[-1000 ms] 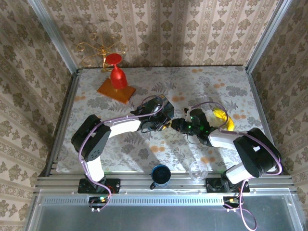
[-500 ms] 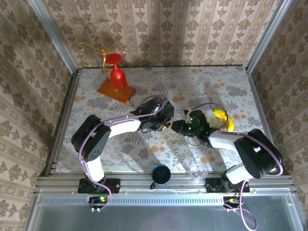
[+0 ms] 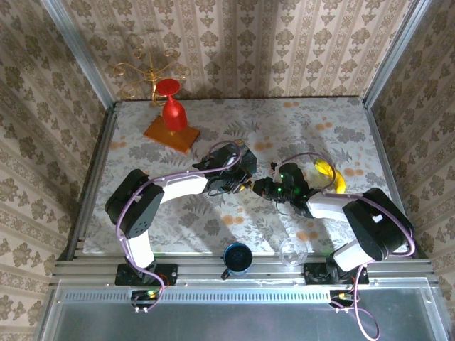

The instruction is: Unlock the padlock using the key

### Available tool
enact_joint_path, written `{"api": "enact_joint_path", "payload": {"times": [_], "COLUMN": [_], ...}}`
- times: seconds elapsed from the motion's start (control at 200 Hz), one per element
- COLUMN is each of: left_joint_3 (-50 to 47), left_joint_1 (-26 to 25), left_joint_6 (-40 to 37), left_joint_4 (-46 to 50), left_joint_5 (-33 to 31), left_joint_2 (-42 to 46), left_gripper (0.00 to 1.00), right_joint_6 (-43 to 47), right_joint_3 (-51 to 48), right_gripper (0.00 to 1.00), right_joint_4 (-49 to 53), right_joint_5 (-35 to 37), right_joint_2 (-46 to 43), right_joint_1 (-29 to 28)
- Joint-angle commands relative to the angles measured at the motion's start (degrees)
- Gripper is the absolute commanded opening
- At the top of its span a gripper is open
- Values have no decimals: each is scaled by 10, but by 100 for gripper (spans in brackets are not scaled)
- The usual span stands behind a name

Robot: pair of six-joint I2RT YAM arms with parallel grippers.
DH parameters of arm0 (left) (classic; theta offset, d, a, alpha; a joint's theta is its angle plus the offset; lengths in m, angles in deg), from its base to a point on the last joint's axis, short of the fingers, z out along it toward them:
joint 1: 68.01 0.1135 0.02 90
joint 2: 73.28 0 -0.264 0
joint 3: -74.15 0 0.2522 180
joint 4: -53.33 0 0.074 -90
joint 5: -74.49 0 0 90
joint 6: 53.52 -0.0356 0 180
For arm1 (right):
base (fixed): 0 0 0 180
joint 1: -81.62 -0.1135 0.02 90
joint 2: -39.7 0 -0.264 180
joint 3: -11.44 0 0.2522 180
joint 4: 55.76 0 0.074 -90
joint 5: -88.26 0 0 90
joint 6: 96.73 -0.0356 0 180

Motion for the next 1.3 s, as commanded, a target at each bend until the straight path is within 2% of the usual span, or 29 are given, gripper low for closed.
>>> {"api": "enact_joint_path", "payload": {"times": [0.0, 0.03, 0.155, 0.465, 0.58, 0.695, 0.795, 0.9, 0.975, 1.296], "left_joint_3": [3, 5, 8, 12, 9, 1, -9, -13, -16, -45], "left_joint_1": [-7, -8, -10, -13, -12, -12, -11, -10, -8, 16], "left_joint_6": [9, 8, 5, 5, 6, 11, 15, 13, 9, -38], "left_joint_4": [-8, -8, -8, -12, -17, -24, -27, -28, -28, -18], "left_joint_5": [49, 50, 52, 58, 59, 60, 59, 61, 62, 48], "left_joint_2": [1, 0, -3, -12, -11, -8, -3, 4, 12, 105], "left_gripper": [0, 0, 0, 0, 0, 28, 68, 91, 100, 100], "right_joint_6": [-68, -89, -189, -383, -398, -399, -400, -401, -403, -400], "right_joint_3": [-4, -5, -20, -51, -50, -60, -65, -65, -62, -88], "right_gripper": [3, 0, 0, 0, 0, 0, 0, 0, 0, 0], "right_joint_4": [-65, -75, -142, -452, -461, -461, -460, -461, -461, -461], "right_joint_5": [-15, -15, -14, -24, -15, 3, 16, 20, 20, 36], "right_joint_2": [29, 36, 70, 204, 228, 225, 221, 222, 224, 202], "right_joint_1": [0, 0, 1, 2, 0, 1, 2, 2, 1, 4]}}
